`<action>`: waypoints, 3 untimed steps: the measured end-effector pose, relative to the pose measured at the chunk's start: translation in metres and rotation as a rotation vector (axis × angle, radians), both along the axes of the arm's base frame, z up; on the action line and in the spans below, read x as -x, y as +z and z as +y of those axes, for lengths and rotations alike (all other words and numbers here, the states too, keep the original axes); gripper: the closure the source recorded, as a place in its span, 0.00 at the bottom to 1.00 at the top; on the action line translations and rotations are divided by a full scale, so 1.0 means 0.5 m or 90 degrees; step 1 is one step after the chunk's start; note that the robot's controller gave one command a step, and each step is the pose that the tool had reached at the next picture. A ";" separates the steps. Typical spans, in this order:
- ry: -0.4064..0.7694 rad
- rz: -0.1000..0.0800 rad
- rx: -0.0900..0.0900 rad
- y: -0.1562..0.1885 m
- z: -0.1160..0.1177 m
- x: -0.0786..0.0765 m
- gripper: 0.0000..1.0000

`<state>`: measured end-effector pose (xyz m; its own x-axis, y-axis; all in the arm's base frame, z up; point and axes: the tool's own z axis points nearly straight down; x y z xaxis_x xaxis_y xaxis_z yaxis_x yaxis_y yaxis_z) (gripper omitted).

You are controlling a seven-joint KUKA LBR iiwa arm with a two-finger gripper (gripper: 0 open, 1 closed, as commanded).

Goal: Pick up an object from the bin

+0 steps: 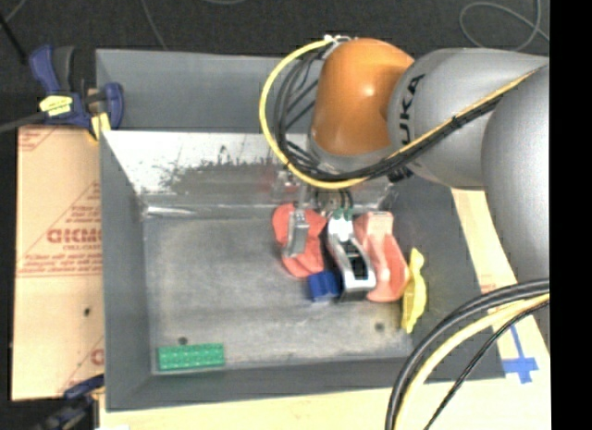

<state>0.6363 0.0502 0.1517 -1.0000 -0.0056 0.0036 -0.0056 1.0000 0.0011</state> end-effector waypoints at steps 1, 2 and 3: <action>0.000 -0.004 0.000 0.010 0.000 -0.001 0.00; -0.149 -0.008 -0.001 -0.081 -0.053 0.037 0.00; -0.166 -0.001 0.001 -0.091 -0.103 0.075 0.00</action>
Offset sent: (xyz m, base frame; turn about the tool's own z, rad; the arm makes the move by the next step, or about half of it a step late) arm -0.0378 -0.0490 -0.0817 0.4131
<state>0.5987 -0.0011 0.1061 -0.9676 0.2525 0.0025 0.2525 0.9676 -0.0006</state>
